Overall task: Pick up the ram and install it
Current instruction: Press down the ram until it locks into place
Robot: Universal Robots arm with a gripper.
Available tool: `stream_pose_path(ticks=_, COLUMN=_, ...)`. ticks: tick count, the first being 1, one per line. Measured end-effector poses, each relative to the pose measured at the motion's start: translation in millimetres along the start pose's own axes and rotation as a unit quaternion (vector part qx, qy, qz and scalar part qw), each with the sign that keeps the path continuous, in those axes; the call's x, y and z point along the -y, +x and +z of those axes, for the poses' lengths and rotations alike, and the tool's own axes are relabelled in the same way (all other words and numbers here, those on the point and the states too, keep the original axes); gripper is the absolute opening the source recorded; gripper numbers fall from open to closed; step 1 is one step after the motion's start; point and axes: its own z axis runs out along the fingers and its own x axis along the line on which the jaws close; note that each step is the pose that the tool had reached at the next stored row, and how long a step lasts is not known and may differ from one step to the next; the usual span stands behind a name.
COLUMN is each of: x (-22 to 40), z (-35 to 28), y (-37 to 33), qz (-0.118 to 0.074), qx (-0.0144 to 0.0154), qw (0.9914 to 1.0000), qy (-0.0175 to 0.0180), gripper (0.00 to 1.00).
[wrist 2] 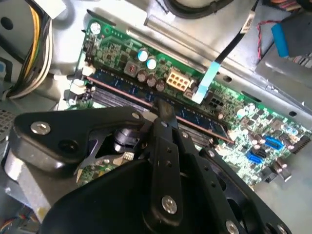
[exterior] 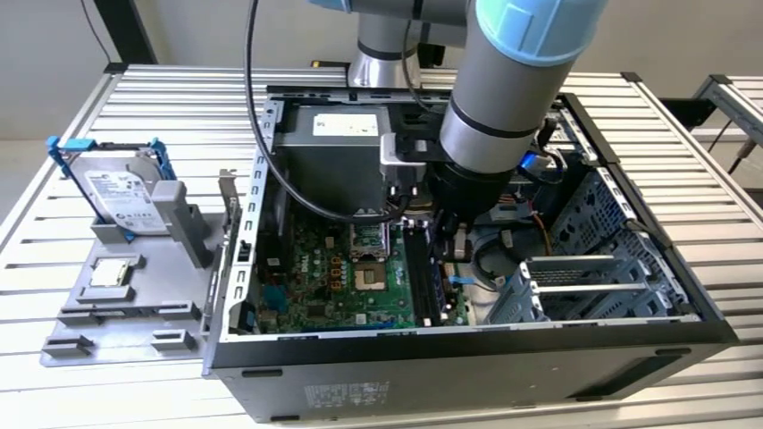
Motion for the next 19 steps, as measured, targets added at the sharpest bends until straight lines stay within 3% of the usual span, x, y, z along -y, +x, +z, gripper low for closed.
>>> stream_pose_path(ticks=2, x=-0.3, z=-9.4, y=0.1, qz=0.0, qx=-0.0011, qw=1.0, qy=-0.0003, gripper=0.0)
stream_pose_path(ticks=12, x=-1.8, z=-54.9, y=-1.6, qz=0.0, qx=-0.0013, qw=1.0, qy=-0.0007, gripper=0.0)
stream_pose_path(ticks=19, x=-1.9, z=-58.8, y=-1.7, qz=0.0, qx=-0.0005, qw=1.0, qy=-0.0007, gripper=0.0)
